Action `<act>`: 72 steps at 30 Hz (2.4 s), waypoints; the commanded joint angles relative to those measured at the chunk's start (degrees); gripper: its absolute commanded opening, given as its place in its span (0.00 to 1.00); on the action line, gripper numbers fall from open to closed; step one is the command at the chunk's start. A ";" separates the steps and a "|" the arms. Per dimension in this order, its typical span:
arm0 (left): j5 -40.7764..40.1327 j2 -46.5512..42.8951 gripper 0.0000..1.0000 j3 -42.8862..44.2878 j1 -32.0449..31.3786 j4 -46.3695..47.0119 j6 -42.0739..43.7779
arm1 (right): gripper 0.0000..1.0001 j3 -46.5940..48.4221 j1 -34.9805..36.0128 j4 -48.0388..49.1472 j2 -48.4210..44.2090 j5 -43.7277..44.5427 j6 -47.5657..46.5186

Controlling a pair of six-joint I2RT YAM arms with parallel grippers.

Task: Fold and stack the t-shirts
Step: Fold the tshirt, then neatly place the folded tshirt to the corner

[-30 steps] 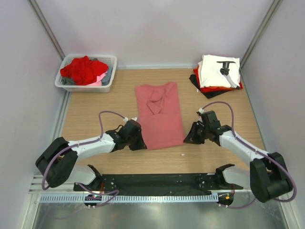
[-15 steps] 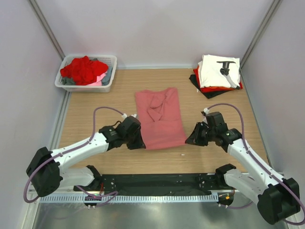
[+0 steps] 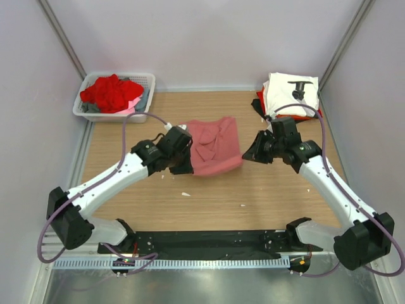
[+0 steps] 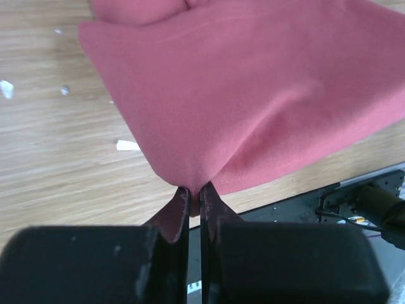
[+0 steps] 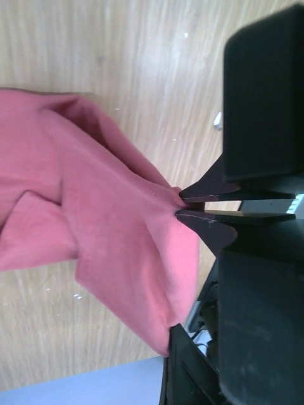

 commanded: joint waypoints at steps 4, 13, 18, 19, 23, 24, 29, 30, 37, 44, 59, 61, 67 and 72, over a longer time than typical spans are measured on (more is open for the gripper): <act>3.73 6.53 0.00 9.41 8.08 -3.27 7.67 | 0.01 10.87 0.03 -0.01 7.31 4.64 -2.90; 13.76 19.27 0.01 21.53 17.23 -4.49 12.59 | 0.01 22.47 -1.55 -0.01 19.34 5.62 -4.48; 17.71 32.10 0.00 37.58 24.78 -8.63 14.44 | 0.01 36.25 -5.24 1.92 34.62 2.82 -4.40; 17.81 37.52 0.00 40.42 25.93 -8.63 14.79 | 0.01 39.06 -6.46 3.84 41.61 1.85 -3.09; 19.21 54.58 0.22 59.39 32.25 -12.58 14.26 | 0.27 71.56 -8.58 1.67 67.06 -3.16 -1.14; 20.43 59.32 0.38 69.00 33.22 -13.37 13.74 | 0.51 78.92 -8.85 -2.26 72.04 -3.52 -0.71; 30.82 73.09 0.89 79.95 36.57 -12.78 11.62 | 0.96 90.04 -9.55 -5.66 79.27 -1.42 0.36; 30.64 71.25 0.89 75.91 36.31 -10.58 11.80 | 0.97 82.50 -9.20 3.24 75.47 -0.98 0.09; 27.31 58.23 0.93 59.25 34.20 -2.29 14.52 | 1.00 50.62 -9.20 17.04 61.99 0.70 -0.52; 24.58 58.84 0.92 59.69 33.94 -5.11 15.67 | 1.00 44.81 -9.03 18.97 63.13 -1.76 -0.96; 25.62 68.14 0.84 66.72 31.39 -5.20 19.71 | 0.91 43.14 -6.65 26.78 69.72 -14.41 0.79; 26.33 68.77 0.83 68.21 30.34 -5.64 21.11 | 0.72 43.05 -6.48 27.23 70.51 -15.30 0.79; 28.35 66.40 0.82 64.80 29.45 -3.89 21.03 | 0.29 41.29 -6.48 30.92 70.16 -17.58 2.55; 28.01 63.68 0.84 64.70 29.10 -6.41 20.24 | 0.01 40.41 -6.56 33.30 67.88 -19.52 3.87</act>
